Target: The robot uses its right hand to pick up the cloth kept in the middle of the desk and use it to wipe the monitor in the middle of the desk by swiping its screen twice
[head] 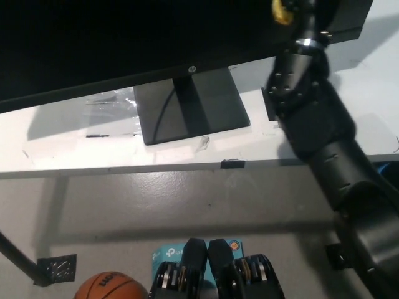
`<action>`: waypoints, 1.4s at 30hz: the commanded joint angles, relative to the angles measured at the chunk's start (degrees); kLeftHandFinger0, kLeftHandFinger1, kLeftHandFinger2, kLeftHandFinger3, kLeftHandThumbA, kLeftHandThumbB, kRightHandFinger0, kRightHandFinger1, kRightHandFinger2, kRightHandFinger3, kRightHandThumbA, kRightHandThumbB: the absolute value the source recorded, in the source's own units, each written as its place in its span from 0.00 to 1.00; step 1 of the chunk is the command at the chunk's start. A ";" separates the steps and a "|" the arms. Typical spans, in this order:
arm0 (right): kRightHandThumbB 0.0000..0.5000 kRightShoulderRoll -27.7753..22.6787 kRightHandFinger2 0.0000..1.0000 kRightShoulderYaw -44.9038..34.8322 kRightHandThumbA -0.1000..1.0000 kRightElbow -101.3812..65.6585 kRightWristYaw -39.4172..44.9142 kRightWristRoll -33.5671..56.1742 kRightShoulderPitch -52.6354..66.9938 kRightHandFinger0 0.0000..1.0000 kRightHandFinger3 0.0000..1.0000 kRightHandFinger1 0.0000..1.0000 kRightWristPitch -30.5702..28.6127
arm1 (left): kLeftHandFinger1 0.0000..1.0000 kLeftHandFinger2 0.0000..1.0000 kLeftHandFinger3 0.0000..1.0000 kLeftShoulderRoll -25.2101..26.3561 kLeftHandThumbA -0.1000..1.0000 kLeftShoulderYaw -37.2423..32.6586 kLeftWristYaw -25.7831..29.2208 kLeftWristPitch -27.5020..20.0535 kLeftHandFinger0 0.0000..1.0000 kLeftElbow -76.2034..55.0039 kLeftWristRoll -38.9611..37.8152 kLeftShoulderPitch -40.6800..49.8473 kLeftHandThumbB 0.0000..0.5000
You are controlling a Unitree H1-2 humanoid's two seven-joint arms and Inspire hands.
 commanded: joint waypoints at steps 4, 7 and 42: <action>0.00 7.65 0.07 4.99 0.00 -0.66 0.26 -2.67 -5.79 0.00 0.44 0.00 -0.57 | 1.00 1.00 0.87 1.23 0.28 0.09 -0.45 0.09 1.00 -0.55 0.58 -0.63 0.50; 0.05 10.91 0.07 8.63 0.00 0.60 -0.96 -4.46 -4.76 0.00 0.34 0.00 -2.47 | 1.00 1.00 0.88 1.04 0.30 0.02 -0.42 0.12 1.00 -0.75 0.57 -0.60 0.51; 0.00 -9.37 0.11 13.20 0.00 -28.36 12.03 -9.73 22.81 0.00 0.29 0.00 -3.61 | 1.00 1.00 0.85 1.34 0.30 1.10 0.73 -2.20 1.00 0.46 0.20 -1.29 0.55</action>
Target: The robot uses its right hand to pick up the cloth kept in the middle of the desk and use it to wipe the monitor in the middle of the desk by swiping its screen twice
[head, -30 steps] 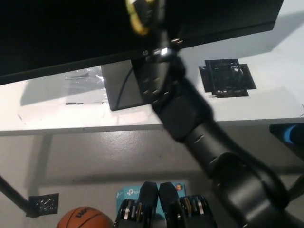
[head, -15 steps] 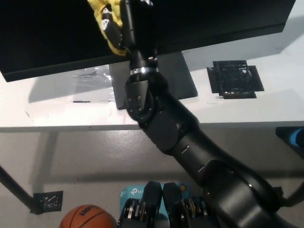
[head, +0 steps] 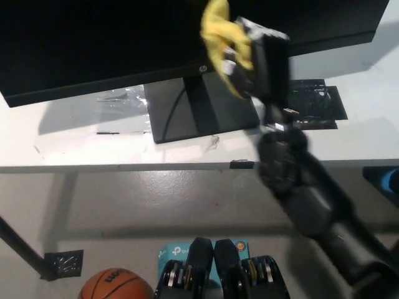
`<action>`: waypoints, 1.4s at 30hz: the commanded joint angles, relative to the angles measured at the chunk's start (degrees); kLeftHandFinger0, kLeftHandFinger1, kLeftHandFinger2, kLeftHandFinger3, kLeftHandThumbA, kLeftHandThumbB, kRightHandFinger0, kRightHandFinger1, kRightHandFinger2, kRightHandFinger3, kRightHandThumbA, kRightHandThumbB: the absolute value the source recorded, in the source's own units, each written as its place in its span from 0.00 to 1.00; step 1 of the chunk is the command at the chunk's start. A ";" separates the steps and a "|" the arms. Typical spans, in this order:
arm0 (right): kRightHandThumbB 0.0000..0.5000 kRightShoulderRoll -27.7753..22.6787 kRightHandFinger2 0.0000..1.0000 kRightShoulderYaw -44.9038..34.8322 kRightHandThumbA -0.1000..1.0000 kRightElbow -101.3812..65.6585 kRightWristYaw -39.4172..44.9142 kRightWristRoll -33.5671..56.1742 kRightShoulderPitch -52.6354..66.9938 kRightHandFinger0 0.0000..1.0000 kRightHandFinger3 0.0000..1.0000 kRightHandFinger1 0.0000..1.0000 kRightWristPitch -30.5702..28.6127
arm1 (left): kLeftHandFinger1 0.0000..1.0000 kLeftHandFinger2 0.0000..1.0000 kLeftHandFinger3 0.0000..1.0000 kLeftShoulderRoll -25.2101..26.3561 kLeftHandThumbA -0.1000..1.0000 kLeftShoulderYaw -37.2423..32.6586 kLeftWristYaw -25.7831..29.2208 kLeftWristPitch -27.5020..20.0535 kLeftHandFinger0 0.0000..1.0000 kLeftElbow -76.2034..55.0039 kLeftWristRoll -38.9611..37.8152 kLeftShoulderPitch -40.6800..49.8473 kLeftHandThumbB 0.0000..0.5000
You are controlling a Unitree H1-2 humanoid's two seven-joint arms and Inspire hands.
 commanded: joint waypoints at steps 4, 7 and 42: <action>0.00 -6.97 0.22 -2.68 0.00 -5.47 5.71 -2.14 5.00 0.00 0.40 0.00 0.70 | 1.00 1.00 0.86 1.35 0.30 0.75 0.53 -1.22 1.00 -0.91 0.22 0.26 0.54; 0.00 -9.26 0.20 -5.32 0.00 -4.67 6.59 -1.01 6.82 0.00 0.40 0.00 1.55 | 1.00 1.00 0.86 1.32 0.30 0.94 0.48 -0.98 1.00 -1.11 0.01 0.46 0.54; 1.00 -11.29 1.00 -10.41 0.52 -22.75 52.08 -5.16 8.53 1.00 1.00 1.00 32.98 | 1.00 1.00 0.87 1.50 0.28 1.37 0.44 -0.35 1.00 -1.06 0.02 -0.40 0.50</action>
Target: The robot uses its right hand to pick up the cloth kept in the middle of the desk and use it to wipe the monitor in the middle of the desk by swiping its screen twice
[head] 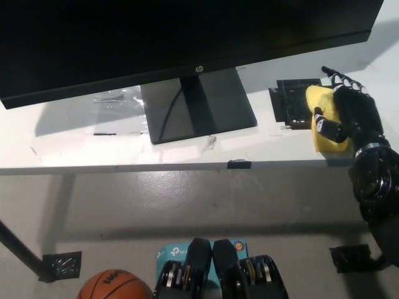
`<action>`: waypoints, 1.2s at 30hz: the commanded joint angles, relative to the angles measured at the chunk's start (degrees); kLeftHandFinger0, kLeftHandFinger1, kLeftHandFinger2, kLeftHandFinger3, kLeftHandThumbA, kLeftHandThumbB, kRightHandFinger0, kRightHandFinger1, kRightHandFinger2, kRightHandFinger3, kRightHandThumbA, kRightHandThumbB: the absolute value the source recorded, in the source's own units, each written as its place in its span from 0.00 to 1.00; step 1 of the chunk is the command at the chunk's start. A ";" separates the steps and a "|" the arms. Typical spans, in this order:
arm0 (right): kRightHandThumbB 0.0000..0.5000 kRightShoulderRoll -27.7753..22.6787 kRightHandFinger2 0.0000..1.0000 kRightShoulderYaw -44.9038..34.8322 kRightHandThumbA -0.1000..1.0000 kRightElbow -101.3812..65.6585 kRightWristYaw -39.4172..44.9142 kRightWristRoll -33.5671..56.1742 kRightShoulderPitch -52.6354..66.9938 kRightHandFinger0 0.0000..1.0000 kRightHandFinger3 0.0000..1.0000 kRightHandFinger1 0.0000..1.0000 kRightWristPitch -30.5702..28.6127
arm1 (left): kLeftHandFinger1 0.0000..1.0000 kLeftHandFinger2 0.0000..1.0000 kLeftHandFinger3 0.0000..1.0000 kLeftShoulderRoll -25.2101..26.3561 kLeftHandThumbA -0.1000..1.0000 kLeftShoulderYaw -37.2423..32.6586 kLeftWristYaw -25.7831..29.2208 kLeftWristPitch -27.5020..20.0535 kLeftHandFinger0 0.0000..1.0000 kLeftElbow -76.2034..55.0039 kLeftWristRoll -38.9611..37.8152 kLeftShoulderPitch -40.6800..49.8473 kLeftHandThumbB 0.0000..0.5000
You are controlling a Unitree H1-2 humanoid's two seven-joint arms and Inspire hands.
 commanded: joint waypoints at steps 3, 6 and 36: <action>1.00 0.99 1.00 -5.25 0.56 -7.03 12.84 -5.77 -0.27 1.00 1.00 1.00 4.85 | 1.00 1.00 0.88 1.63 0.30 0.97 0.38 -0.64 1.00 -1.00 0.15 -0.52 0.51; 1.00 1.24 1.00 -6.63 0.60 -8.50 15.04 -6.96 0.29 1.00 1.00 1.00 4.85 | 1.00 1.00 0.87 1.53 0.30 1.07 0.41 -0.51 1.00 -1.00 0.10 -0.52 0.51; 0.28 19.41 0.51 -19.03 0.11 -3.18 -9.30 17.01 31.79 0.37 0.61 0.43 -31.26 | 1.00 1.00 0.87 1.44 0.29 1.49 0.45 -1.31 1.00 -1.03 -0.39 -2.41 0.52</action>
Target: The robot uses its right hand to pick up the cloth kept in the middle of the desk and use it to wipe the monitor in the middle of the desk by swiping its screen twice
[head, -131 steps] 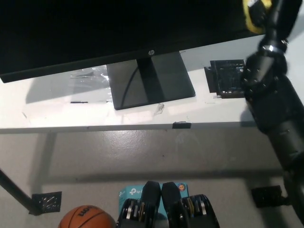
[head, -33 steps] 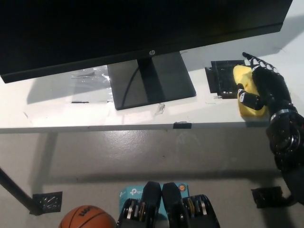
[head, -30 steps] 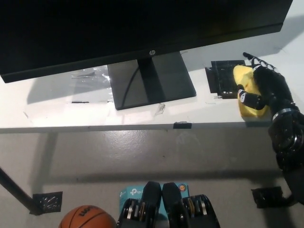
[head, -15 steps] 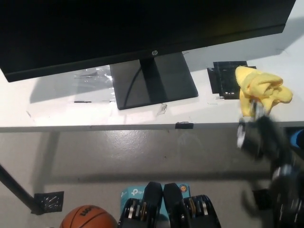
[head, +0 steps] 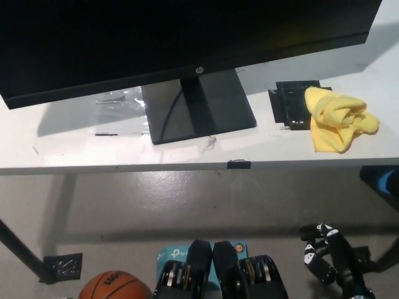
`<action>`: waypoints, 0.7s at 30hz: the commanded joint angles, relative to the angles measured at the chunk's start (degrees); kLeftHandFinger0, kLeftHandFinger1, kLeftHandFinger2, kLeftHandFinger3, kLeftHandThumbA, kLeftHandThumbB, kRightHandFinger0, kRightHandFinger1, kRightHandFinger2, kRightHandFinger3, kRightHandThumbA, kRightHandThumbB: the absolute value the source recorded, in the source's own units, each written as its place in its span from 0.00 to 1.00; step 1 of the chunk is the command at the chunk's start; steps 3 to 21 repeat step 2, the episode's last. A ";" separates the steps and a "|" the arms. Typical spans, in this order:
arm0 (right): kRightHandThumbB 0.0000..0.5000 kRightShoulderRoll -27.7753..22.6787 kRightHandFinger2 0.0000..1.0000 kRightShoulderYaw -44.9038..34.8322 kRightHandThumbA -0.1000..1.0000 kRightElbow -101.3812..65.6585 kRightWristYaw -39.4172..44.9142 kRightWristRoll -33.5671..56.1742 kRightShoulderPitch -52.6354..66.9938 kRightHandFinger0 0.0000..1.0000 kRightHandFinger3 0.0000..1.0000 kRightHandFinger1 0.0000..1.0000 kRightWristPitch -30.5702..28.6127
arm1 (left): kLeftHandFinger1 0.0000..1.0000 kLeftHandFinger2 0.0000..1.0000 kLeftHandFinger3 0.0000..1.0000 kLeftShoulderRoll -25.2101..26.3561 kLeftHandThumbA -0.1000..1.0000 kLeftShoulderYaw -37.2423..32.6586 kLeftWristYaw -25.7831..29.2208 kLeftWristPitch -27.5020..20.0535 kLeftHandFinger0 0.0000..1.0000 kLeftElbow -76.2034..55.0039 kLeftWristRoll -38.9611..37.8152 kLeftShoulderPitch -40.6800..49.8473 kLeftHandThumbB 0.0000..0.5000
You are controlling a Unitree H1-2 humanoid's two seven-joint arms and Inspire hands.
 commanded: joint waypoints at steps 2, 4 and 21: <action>0.28 0.80 0.48 -3.22 0.10 3.41 -6.43 11.28 -3.23 0.32 0.61 0.39 -16.75 | 1.00 1.00 0.88 1.73 0.30 1.37 0.40 -1.06 1.00 -1.80 -0.33 -1.25 0.52; 0.28 0.80 0.48 -3.22 0.10 3.41 -6.43 11.28 -3.23 0.32 0.61 0.39 -16.75 | 1.00 1.00 0.88 1.73 0.30 1.37 0.40 -1.06 1.00 -1.80 -0.33 -1.25 0.52; 0.28 0.80 0.48 -3.22 0.10 3.41 -6.43 11.28 -3.23 0.32 0.61 0.39 -16.75 | 1.00 1.00 0.88 1.73 0.30 1.37 0.40 -1.06 1.00 -1.80 -0.33 -1.25 0.52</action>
